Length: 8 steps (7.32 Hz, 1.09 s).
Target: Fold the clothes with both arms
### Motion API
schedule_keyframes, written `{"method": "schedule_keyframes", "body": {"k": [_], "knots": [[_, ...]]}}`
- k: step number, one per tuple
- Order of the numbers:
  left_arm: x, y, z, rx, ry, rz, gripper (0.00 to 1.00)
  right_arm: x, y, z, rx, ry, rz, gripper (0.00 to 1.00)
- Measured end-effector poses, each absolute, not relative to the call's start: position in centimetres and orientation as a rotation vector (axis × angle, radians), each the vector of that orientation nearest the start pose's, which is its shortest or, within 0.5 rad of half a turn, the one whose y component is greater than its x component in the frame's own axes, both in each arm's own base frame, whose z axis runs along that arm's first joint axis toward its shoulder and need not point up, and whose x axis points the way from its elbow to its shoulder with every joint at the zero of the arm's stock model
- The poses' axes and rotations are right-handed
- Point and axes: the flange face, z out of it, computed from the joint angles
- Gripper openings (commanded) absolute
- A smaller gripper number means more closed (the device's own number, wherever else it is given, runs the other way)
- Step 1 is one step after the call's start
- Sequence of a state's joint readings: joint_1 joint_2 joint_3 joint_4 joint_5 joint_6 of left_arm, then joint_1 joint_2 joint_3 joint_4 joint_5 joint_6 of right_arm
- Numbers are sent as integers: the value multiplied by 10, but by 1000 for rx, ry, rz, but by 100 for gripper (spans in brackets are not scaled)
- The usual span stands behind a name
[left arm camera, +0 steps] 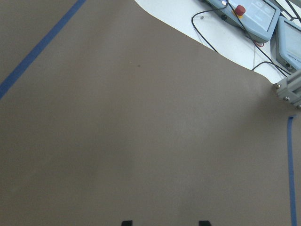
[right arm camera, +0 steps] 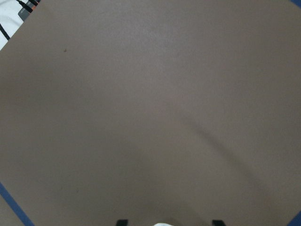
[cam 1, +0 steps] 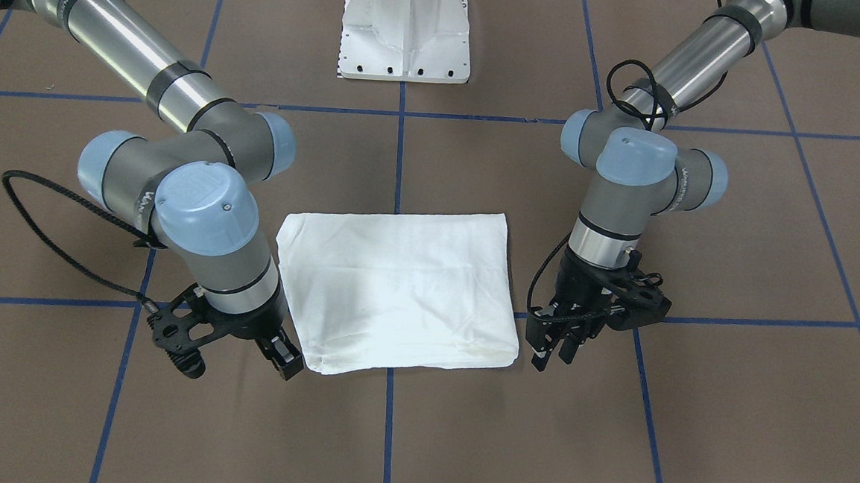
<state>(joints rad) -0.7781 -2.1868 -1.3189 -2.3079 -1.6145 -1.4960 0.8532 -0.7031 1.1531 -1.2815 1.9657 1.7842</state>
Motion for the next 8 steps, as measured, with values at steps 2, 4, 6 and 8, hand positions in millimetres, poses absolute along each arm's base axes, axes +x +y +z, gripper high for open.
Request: {"method": "schedule_keyframes", "body": {"k": [2, 4, 6, 8], "knots": [[422, -626, 330, 445, 1031, -517, 56, -437, -683, 294, -106, -823, 784, 100], [373, -634, 352, 456, 1011, -330, 56, -373, -672, 341, -104, -843, 659, 100], [284, -628, 394, 497, 975, -97, 57, -277, -655, 395, -67, -868, 518, 100], [184, -607, 462, 527, 920, 111, 58, -175, -634, 464, -12, -859, 399, 100]]}}
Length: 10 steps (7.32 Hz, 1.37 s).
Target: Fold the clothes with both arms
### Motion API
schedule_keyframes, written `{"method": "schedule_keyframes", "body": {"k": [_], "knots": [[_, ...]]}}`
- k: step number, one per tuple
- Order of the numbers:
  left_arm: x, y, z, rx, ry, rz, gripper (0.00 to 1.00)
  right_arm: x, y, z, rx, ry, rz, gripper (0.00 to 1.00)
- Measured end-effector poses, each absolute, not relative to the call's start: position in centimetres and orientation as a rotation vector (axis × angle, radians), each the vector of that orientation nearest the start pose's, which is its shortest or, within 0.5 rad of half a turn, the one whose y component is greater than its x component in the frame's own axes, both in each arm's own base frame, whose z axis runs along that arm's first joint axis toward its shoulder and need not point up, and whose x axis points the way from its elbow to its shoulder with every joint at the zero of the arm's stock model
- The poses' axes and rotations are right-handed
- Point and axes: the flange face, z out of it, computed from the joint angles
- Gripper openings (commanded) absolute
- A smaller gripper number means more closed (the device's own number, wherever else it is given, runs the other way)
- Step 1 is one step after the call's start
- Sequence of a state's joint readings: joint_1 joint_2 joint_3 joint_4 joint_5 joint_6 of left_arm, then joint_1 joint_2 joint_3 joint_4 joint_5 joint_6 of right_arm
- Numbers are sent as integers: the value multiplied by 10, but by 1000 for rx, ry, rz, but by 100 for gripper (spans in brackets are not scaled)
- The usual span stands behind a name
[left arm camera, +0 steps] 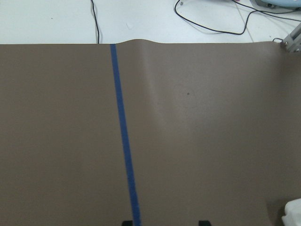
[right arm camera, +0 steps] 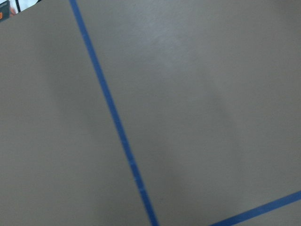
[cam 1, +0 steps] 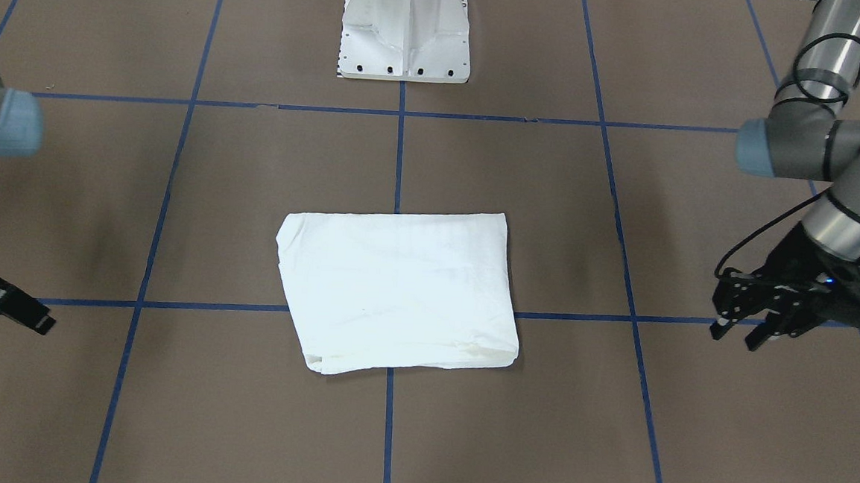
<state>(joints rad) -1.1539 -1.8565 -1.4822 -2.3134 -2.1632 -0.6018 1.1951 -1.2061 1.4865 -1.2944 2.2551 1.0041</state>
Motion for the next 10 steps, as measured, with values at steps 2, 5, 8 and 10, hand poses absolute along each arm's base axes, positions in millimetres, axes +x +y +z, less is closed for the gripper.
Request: {"method": "schedule_keyframes", "body": {"k": [2, 5, 8, 10], "knots": [[94, -581, 518, 564, 884, 248, 62, -78, -599, 537, 31, -804, 313, 100], [-17, -549, 568, 578, 836, 283, 66, 44, -534, 599, 7, -716, 164, 100], [-86, -532, 573, 490, 807, 191, 99, 82, -461, 607, -33, -707, 132, 100], [-97, -527, 577, 454, 770, 153, 99, 79, -447, 615, -55, -710, 128, 100]]}}
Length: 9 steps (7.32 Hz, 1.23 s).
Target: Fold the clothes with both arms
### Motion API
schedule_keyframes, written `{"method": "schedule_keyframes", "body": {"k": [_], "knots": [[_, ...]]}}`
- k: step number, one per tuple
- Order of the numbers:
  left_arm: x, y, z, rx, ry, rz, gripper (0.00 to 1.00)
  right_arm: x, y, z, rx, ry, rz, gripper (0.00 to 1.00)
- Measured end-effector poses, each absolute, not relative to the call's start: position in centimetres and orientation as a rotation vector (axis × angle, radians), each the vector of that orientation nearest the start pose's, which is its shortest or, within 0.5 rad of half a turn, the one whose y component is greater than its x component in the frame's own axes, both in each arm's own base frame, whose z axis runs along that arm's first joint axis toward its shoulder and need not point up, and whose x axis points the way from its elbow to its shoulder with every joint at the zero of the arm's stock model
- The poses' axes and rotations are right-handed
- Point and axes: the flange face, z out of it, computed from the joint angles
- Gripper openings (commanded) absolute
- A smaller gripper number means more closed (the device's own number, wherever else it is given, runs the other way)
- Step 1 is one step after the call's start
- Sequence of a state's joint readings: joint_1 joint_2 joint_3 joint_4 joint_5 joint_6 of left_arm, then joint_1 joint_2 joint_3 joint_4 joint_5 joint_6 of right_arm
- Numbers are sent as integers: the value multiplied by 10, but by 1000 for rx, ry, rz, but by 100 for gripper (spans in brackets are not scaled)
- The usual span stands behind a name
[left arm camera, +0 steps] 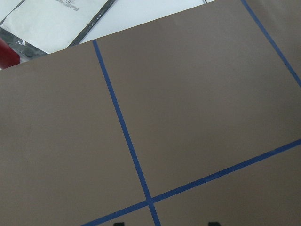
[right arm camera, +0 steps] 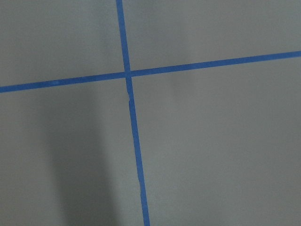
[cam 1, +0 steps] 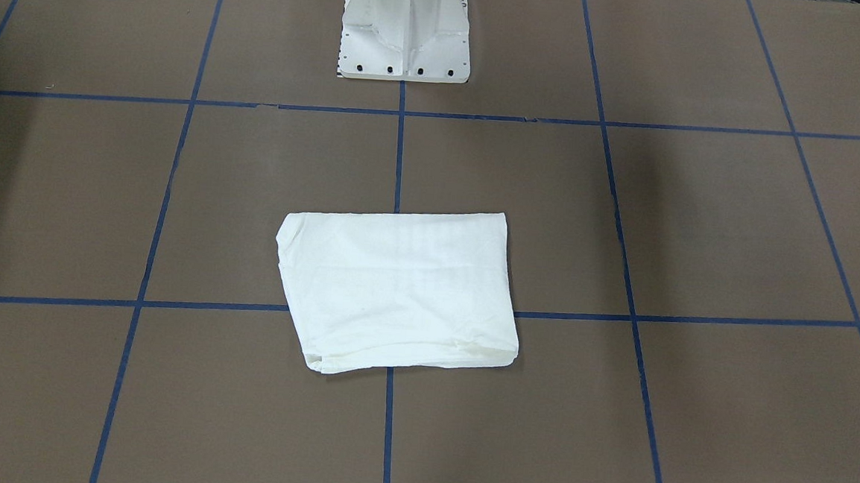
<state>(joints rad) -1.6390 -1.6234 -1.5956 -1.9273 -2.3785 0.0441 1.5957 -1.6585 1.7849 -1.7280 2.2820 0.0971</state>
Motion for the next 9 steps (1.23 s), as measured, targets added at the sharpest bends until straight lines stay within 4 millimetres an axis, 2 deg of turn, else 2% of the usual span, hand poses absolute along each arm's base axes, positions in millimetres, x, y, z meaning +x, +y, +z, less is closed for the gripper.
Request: {"method": "schedule_keyframes", "body": {"k": [2, 3, 6, 9], "knots": [[-100, -527, 576, 448, 730, 137, 99, 58, -449, 618, -79, -713, 89, 100], [-99, -523, 583, 437, 723, 130, 99, 49, -451, 618, -87, -719, 72, 100], [-96, -486, 608, 398, 721, 116, 99, 41, -450, 623, -106, -742, 61, 100], [-96, -480, 619, 378, 722, 109, 99, 35, -449, 627, -119, -747, 52, 100]]}}
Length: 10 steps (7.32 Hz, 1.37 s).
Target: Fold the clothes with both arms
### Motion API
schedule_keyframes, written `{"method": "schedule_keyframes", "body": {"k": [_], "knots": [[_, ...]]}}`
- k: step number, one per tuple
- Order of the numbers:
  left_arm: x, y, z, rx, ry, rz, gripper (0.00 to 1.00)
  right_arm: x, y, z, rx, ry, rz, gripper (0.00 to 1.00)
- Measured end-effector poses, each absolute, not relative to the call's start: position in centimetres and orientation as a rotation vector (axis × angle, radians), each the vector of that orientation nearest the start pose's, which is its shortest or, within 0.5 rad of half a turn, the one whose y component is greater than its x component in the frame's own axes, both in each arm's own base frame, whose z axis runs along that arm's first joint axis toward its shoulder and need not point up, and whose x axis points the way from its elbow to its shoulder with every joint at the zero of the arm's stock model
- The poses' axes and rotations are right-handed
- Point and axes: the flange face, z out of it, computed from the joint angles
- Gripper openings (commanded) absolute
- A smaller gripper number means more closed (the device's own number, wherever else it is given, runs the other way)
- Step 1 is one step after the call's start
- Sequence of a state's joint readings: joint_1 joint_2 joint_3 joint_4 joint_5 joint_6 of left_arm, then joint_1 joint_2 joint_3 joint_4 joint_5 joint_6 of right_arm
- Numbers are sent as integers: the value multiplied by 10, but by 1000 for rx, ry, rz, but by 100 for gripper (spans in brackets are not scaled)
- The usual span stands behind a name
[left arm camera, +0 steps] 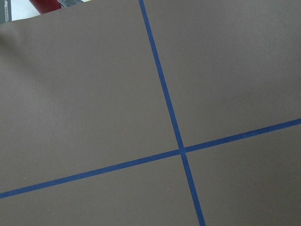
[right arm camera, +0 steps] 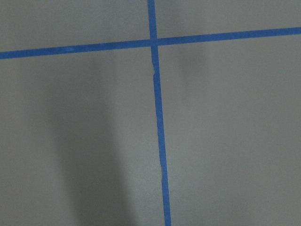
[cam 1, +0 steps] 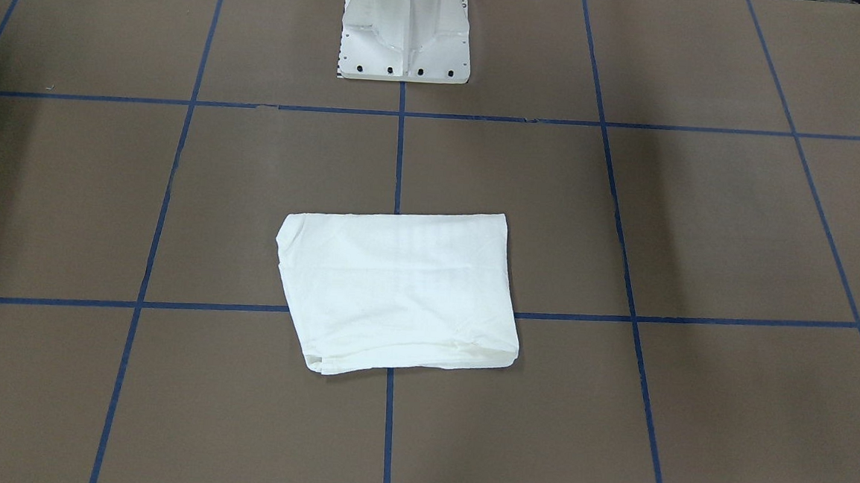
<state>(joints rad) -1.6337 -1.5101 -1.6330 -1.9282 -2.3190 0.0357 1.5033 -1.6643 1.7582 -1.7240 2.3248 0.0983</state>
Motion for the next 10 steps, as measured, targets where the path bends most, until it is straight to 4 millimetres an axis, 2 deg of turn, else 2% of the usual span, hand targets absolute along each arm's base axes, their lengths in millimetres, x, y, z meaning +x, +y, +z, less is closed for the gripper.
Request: {"method": "schedule_keyframes", "body": {"k": [10], "knots": [[-95, -477, 625, 368, 728, 106, 99, 34, -451, 619, -101, -743, 47, 100]]}}
